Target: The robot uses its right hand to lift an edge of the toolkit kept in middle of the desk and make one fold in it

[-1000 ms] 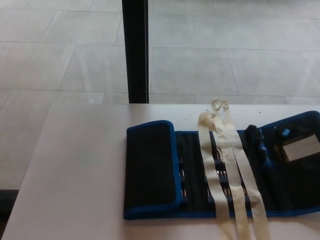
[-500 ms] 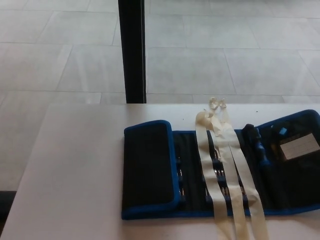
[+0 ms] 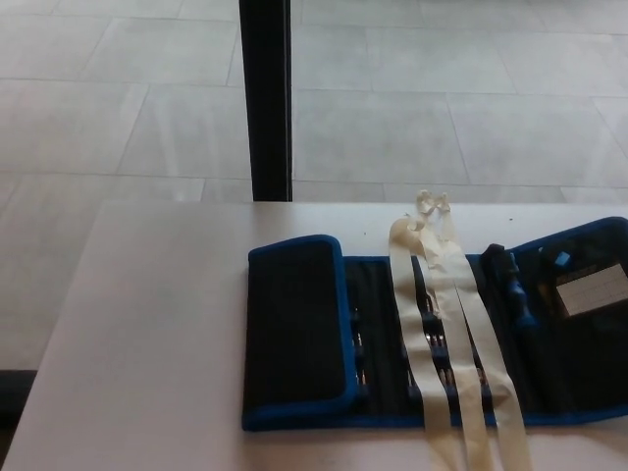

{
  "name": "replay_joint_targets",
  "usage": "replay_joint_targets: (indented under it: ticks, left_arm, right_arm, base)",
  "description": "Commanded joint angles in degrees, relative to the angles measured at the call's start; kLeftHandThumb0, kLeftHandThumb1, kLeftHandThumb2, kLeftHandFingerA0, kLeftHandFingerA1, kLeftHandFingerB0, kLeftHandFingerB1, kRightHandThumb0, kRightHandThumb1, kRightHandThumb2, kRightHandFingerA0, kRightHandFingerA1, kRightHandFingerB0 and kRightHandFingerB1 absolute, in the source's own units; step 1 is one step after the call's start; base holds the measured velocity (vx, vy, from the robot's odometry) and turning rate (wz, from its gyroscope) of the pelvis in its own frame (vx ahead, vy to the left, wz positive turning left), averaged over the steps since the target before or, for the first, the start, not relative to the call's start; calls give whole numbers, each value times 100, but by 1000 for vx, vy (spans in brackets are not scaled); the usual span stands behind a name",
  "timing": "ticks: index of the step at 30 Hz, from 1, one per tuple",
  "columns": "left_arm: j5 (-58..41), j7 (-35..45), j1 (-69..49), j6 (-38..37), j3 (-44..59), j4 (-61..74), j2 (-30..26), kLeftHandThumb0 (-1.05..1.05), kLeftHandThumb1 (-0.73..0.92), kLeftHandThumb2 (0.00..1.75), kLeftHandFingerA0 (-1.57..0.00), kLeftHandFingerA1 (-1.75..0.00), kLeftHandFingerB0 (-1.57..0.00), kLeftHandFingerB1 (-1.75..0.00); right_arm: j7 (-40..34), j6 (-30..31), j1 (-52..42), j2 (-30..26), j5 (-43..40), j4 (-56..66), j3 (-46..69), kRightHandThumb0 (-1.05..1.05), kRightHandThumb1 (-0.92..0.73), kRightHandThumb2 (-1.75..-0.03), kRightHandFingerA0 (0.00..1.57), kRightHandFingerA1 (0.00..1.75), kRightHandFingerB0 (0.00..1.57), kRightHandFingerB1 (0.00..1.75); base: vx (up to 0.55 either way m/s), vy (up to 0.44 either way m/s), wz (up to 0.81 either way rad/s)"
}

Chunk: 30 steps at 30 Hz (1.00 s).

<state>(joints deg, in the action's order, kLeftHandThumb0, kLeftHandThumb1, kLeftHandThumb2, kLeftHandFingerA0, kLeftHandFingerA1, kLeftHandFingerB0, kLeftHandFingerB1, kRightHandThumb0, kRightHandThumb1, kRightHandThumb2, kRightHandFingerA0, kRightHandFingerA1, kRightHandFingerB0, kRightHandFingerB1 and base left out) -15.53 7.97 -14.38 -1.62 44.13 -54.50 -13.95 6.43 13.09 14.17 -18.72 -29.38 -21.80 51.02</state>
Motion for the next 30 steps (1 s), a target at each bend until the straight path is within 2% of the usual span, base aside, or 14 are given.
replay_joint_targets:
  ticks: [1,5,6,8,11,14,15,17,22,23,26,27,29,30]
  left_arm:
    - [-561,68,0,-56,269,56,-192,-89,92,83,-33,-49,-16,-37]
    - [-564,139,16,-50,242,23,-220,-91,91,83,-31,-47,-17,-37]
    - [-573,145,14,-64,248,25,-210,-91,92,84,-32,-48,-17,-37]
    - [-586,210,-8,-75,236,37,-197,-90,92,84,-26,-47,-15,-38]
    - [-671,207,45,-91,269,-40,-216,-90,92,83,-30,-47,-14,-37]
    - [-675,213,42,-67,216,-28,-235,-89,92,84,-30,-47,-14,-37]
    - [-708,279,56,-114,229,-94,-253,-84,81,116,-25,-53,-14,-47]
    - [-724,250,59,-132,210,-105,-264,-92,92,83,-33,-49,-19,-39]
    - [-647,146,4,-214,68,-61,-248,-93,87,91,-28,-49,-13,-37]
    - [-675,111,2,-195,82,-39,-234,-91,91,85,-32,-50,-14,-37]
    - [-717,87,15,-202,79,-82,-240,-90,92,85,-32,-49,-17,-39]
    - [-734,197,-2,-209,69,-103,-261,-92,91,85,-27,-48,-15,-39]
    - [-787,118,21,-196,106,-92,-242,-86,92,84,-30,-48,-8,-29]
    - [-775,120,15,-179,87,-86,-249,-92,92,84,-34,-49,-16,-37]
  right_arm:
    - [-393,1322,-268,1093,-845,1567,-837,-84,-69,-107,18,54,6,40]
    - [-547,1436,-430,1463,-695,1780,-1184,-79,-92,-70,26,47,12,33]
    - [-573,1483,-475,1501,-647,1804,-1267,-78,-75,-109,20,55,6,42]
    - [-557,1550,-535,1500,-612,1824,-1358,-79,-92,-72,26,48,12,33]
    - [-560,1664,-656,1472,-457,1773,-1618,-79,-92,-70,27,49,13,35]
    - [-511,1687,-722,1259,-342,1558,-1765,-80,-92,-70,27,49,14,35]
    - [-448,1689,-749,1136,-267,1412,-1812,-79,-92,-70,26,52,13,35]
    - [-481,1699,-754,1091,-272,1367,-1847,-80,-92,-70,27,52,14,35]
    - [-430,1634,-775,811,-155,1005,-1903,-79,-92,-70,27,51,15,37]
    - [-437,1621,-760,797,-166,965,-1888,-78,-73,-106,23,57,10,47]
    - [-397,1596,-722,728,-234,827,-1835,-77,-73,-106,23,57,9,46]
    - [-421,1562,-690,724,-215,769,-1834,-78,-92,-69,28,50,16,36]
    - [-424,1569,-694,697,-227,755,-1822,-77,-92,-69,28,49,17,36]
    - [-429,1564,-681,700,-249,740,-1804,-78,-72,-105,23,56,12,47]
  base:
    - [0,0,0]
    - [0,0,0]
    - [0,0,0]
    - [0,0,0]
    - [0,0,0]
    - [0,0,0]
    - [0,0,0]
    - [0,0,0]
    - [0,0,0]
    - [0,0,0]
    - [0,0,0]
    - [0,0,0]
    - [0,0,0]
    - [0,0,0]
